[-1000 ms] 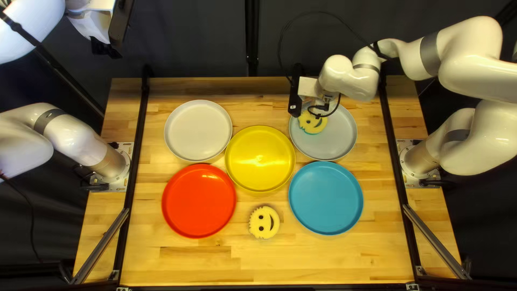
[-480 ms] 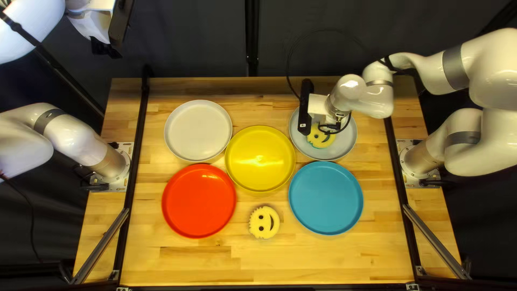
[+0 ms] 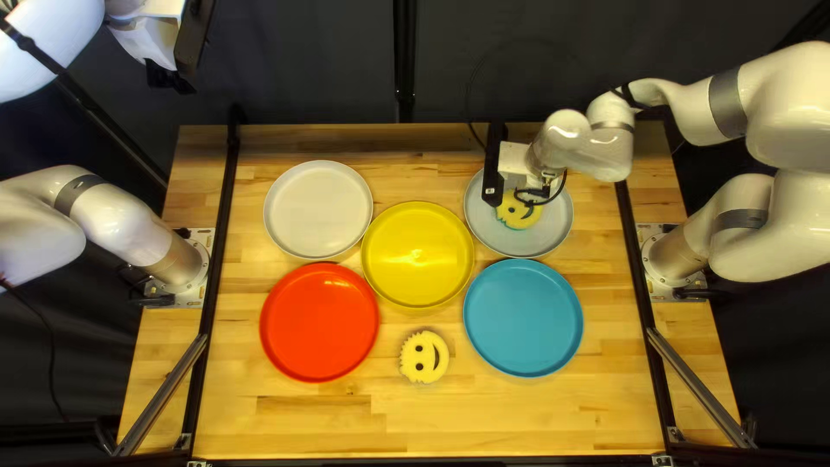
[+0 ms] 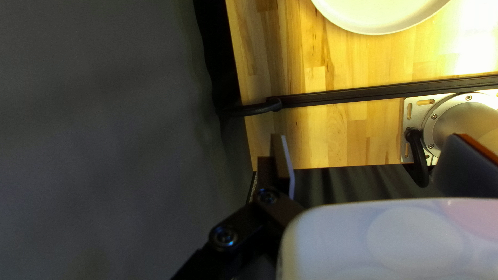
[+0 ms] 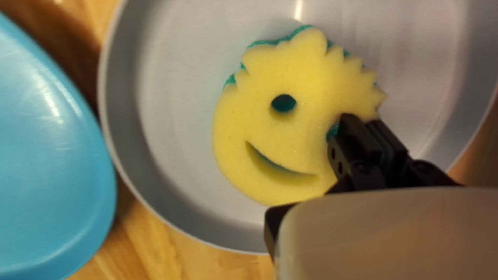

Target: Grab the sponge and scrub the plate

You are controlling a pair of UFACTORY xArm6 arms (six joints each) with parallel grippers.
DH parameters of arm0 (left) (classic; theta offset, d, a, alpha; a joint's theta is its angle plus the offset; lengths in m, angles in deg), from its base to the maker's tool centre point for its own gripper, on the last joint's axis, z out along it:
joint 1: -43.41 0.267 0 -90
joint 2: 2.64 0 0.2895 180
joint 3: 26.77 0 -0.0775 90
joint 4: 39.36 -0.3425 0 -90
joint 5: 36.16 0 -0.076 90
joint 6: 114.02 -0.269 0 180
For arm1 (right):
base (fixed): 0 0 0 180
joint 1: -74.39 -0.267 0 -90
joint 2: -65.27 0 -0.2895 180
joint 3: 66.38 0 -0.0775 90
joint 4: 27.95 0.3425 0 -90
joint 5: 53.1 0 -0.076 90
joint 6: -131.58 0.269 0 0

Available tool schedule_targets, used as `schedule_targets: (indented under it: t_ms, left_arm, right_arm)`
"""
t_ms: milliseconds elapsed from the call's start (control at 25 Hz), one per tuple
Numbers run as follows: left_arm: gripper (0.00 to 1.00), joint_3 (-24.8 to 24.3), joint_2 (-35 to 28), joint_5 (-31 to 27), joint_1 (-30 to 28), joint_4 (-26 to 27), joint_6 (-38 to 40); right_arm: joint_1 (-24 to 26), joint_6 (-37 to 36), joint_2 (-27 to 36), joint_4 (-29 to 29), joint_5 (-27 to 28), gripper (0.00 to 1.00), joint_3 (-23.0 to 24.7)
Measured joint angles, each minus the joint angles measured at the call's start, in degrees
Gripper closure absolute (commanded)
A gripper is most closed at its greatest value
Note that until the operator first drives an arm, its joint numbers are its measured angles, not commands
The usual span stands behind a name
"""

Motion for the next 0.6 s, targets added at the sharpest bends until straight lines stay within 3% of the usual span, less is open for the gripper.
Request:
schedule_targets:
  t_ms: [240,600]
  left_arm:
    - [0.00,0.00,0.00,0.00,0.00,0.00,0.00]
    - [0.00,0.00,0.00,0.00,0.00,0.00,0.00]
  right_arm:
    - [2.28,-7.85,0.14,2.80,-0.90,1.00,-0.06]
    - [-0.88,-14.02,4.18,5.38,-2.87,1.00,5.56]
